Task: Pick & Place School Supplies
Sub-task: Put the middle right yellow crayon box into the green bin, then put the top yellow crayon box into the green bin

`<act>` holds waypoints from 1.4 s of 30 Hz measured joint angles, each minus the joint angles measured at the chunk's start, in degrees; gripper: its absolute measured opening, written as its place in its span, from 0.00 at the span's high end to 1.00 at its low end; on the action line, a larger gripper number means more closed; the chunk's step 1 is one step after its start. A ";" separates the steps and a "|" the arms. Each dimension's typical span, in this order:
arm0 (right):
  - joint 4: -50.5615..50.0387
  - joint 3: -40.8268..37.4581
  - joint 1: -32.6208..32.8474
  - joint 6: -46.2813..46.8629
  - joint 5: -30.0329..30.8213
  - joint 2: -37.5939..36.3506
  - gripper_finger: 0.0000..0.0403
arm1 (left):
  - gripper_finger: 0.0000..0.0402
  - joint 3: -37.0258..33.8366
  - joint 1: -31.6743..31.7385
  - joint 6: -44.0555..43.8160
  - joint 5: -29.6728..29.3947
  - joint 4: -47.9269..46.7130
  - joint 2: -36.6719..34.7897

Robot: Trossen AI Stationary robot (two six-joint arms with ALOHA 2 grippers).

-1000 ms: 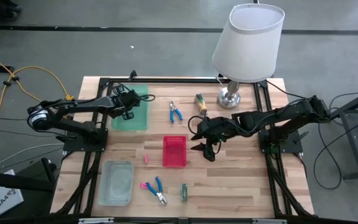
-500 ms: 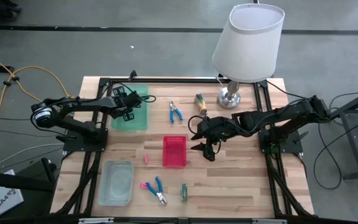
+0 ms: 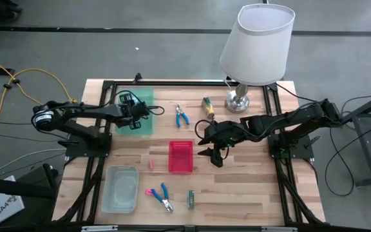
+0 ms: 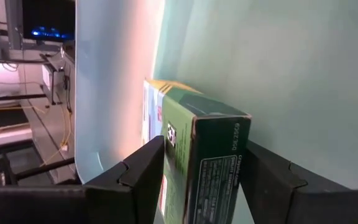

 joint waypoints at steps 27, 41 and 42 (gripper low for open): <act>0.11 0.00 0.12 0.00 -0.02 0.00 0.51 | 0.54 8.78 -0.63 -7.49 6.42 -13.31 -2.01; 0.09 0.00 0.22 0.00 0.06 0.00 0.51 | 0.54 9.01 -3.93 -8.87 4.40 -14.21 -2.00; 0.09 0.00 0.22 0.00 0.20 0.00 0.51 | 0.54 9.38 -4.58 -9.18 4.06 -14.66 -1.99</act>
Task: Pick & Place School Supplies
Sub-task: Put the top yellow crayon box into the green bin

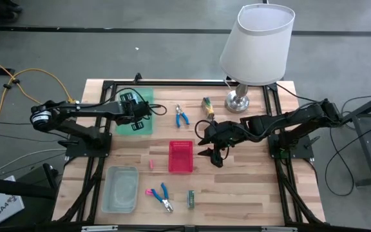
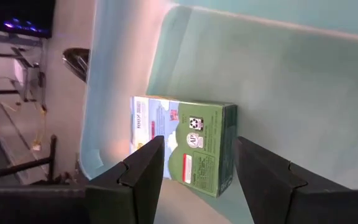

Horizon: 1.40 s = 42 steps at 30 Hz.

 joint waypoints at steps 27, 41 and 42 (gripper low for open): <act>-6.25 0.00 0.00 6.23 5.84 0.00 0.51 | 0.54 13.40 -27.82 -10.58 5.82 6.22 0.02; -11.78 -0.02 -0.04 9.90 7.58 0.00 0.51 | 0.54 13.40 -37.94 -11.97 6.28 17.15 0.02; -12.26 -0.02 -0.04 10.34 7.57 0.00 0.51 | 0.54 13.40 -38.38 -12.59 6.29 17.27 0.02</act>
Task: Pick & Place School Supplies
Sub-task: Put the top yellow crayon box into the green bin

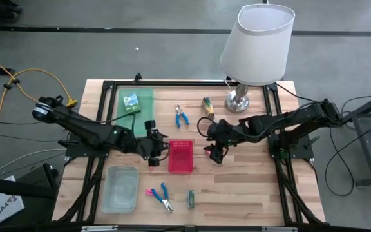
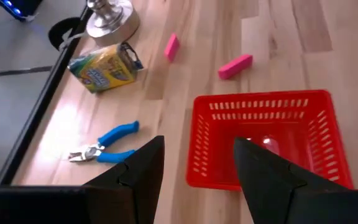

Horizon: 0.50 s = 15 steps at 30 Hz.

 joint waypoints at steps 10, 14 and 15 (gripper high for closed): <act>-6.93 0.00 -2.14 4.25 3.88 0.00 0.51 | 0.54 0.00 -5.84 3.26 4.92 8.94 0.00; -9.78 0.00 -4.67 6.92 5.53 0.00 0.51 | 0.54 0.00 -7.95 3.90 5.07 10.55 0.00; -9.97 0.00 -5.24 7.56 6.27 0.00 0.51 | 0.54 0.00 -8.34 3.70 5.05 10.52 0.00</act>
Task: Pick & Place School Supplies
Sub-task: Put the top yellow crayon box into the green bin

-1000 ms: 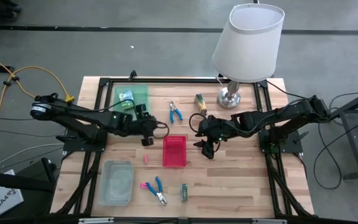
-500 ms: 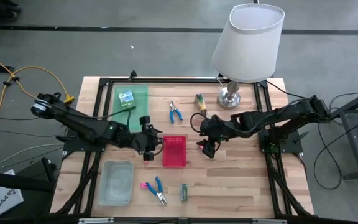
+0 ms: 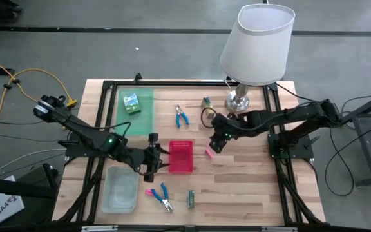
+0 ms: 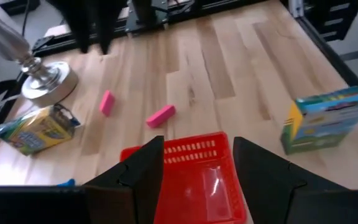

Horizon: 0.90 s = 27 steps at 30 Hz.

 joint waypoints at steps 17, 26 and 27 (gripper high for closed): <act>4.99 0.00 -4.99 4.18 12.10 11.68 0.51 | 0.54 -0.02 -4.64 -3.86 -0.05 -0.05 0.00; 5.75 0.00 -4.97 7.24 24.67 13.35 0.51 | 0.54 -0.04 -5.15 -3.80 -0.12 -0.40 0.00; 5.76 0.00 -4.97 7.70 24.85 13.35 0.51 | 0.54 -0.04 -5.15 -3.66 -0.13 -0.38 0.00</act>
